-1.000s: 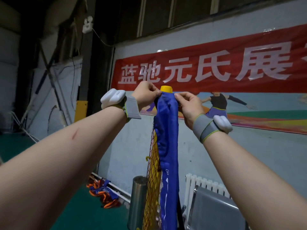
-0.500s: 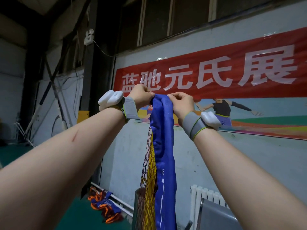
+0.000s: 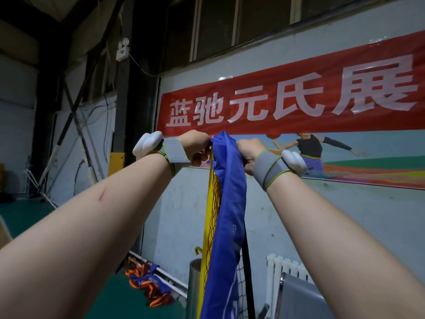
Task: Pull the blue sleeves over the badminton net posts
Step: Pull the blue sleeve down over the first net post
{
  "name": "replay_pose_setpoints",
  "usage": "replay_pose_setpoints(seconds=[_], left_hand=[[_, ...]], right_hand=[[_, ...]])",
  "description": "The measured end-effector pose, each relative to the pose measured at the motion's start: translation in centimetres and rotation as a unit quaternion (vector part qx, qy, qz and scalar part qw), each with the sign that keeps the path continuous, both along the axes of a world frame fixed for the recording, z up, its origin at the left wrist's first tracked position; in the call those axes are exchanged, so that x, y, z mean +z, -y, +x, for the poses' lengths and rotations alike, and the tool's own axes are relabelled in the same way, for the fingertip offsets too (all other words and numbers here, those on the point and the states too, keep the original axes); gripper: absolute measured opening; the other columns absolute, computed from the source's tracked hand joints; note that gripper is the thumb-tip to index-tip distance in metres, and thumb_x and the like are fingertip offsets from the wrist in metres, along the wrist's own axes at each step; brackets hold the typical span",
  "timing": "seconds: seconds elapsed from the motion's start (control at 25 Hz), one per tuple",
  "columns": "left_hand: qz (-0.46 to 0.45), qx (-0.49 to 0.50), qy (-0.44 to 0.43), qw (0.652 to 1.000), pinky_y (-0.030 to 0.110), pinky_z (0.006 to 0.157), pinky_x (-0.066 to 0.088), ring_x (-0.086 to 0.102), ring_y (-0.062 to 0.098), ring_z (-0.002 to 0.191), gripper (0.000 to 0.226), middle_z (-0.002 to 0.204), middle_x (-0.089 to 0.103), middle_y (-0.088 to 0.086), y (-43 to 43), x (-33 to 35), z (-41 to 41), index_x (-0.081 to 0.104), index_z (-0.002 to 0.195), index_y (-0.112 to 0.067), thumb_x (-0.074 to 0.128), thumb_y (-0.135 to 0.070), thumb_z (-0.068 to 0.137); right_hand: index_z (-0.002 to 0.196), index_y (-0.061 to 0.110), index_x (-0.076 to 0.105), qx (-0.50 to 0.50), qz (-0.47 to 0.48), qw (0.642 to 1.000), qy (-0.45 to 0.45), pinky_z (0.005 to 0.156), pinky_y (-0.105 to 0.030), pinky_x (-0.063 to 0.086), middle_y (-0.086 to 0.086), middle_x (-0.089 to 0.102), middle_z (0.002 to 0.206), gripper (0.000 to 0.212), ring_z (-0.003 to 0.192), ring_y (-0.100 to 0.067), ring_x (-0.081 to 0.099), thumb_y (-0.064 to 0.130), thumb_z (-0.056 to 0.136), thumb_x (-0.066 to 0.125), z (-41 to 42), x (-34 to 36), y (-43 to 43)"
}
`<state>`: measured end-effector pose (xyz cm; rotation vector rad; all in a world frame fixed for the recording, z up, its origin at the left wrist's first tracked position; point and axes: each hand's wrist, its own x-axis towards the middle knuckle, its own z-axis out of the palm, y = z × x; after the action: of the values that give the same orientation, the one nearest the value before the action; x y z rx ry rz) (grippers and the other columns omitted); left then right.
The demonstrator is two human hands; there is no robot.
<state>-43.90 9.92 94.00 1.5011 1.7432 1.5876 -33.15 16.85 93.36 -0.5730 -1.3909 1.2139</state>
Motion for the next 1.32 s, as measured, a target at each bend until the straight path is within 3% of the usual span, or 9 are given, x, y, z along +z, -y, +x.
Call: replay_pose_setpoints(seconds=[0.12,0.24,0.4,0.56,0.76,0.96,1.04,1.16,1.32], left_hand=[[-0.008,-0.007,0.006,1.0,0.021,0.05,0.02,0.03,0.013,0.048,0.033,0.057,0.036,0.001,0.1,-1.0,-0.1,0.036,0.057,-0.014,0.037,-0.01,0.091],[-0.007,-0.016,0.012,1.0,0.022,0.053,0.017,0.028,0.013,0.05,0.035,0.059,0.035,0.002,0.0,-1.7,-0.1,0.035,0.058,-0.014,0.034,-0.012,0.093],[-0.019,-0.024,0.001,1.0,0.019,0.049,0.018,0.03,0.012,0.045,0.033,0.059,0.036,0.001,0.2,-2.4,-0.4,0.035,0.062,-0.016,0.032,-0.013,0.095],[-0.036,-0.038,-0.005,0.999,0.021,0.052,0.015,0.028,0.012,0.049,0.034,0.061,0.035,0.001,0.4,-3.6,-0.5,0.037,0.063,-0.017,0.031,-0.014,0.097],[-0.083,-0.052,-0.07,0.993,0.024,0.059,0.031,0.041,0.022,0.063,0.02,0.074,0.049,0.012,0.2,-7.2,-1.2,0.049,0.077,-0.012,0.041,-0.02,0.093],[-0.073,-0.048,-0.015,0.996,0.028,0.061,0.037,0.045,0.026,0.07,0.01,0.085,0.05,0.017,-0.1,-9.7,-1.9,0.049,0.085,-0.008,0.043,-0.014,0.09],[-0.056,-0.053,0.009,0.997,0.03,0.066,0.044,0.048,0.027,0.074,0.017,0.087,0.051,0.016,0.1,-10.0,-1.9,0.049,0.087,-0.007,0.044,-0.022,0.092],[-0.077,-0.071,0.025,0.994,0.037,0.078,0.051,0.053,0.029,0.082,0.047,0.095,0.056,0.015,1.3,-10.9,-2.0,0.056,0.095,-0.001,0.038,-0.044,0.095],[-0.087,-0.092,0.038,0.991,0.036,0.08,0.047,0.055,0.027,0.085,0.049,0.099,0.054,0.013,4.4,-11.6,-1.7,0.051,0.082,-0.008,0.025,-0.046,0.098]], right_hand=[[0.065,0.004,0.042,0.01,-0.01,1.0,0.025,0.03,-0.02,0.04,-0.009,0.045,0.053,0.026,0.036,-0.016,0.047,-0.015,0.083,0.044,0.4,-0.2,0.7],[0.065,0.001,0.044,0.029,-0.021,0.999,0.027,0.031,-0.021,0.041,-0.01,0.043,0.061,0.024,0.034,-0.015,0.047,-0.016,0.082,0.047,0.6,-0.6,0.9],[0.068,0.004,0.049,0.072,-0.039,0.997,0.01,0.031,-0.02,0.043,-0.004,0.052,0.036,0.026,0.025,-0.011,0.046,-0.012,0.087,0.046,0.7,-1.2,1.3],[0.065,0.007,0.048,0.075,-0.054,0.996,0.006,0.032,-0.017,0.041,0.002,0.049,0.032,0.029,0.026,-0.01,0.044,-0.007,0.089,0.046,0.5,-2.2,1.5],[0.057,0.0,0.044,0.029,-0.07,0.995,0.071,0.028,-0.018,0.04,-0.01,0.053,0.038,0.033,0.023,-0.012,0.046,-0.01,0.088,0.042,1.3,-4.9,2.1],[0.053,0.012,0.038,-0.092,-0.03,0.986,0.136,0.043,-0.019,0.03,0.003,0.036,0.026,0.038,0.032,-0.012,0.031,-0.01,0.084,0.037,1.4,-6.7,2.4],[0.053,0.015,0.033,-0.136,-0.013,0.98,0.146,0.049,-0.023,0.021,0.003,0.034,0.03,0.039,0.038,-0.01,0.027,-0.005,0.086,0.038,1.9,-6.7,2.3],[0.065,0.016,0.038,-0.199,-0.019,0.972,0.126,0.061,-0.029,0.04,-0.008,0.05,0.068,0.026,0.063,-0.019,0.047,0.01,0.088,0.047,2.3,-7.2,3.6],[0.057,0.011,0.031,-0.266,0.0,0.958,0.107,0.052,-0.023,0.025,-0.008,0.032,0.058,0.029,0.057,-0.025,0.031,0.003,0.082,0.043,2.1,-7.8,5.6]])
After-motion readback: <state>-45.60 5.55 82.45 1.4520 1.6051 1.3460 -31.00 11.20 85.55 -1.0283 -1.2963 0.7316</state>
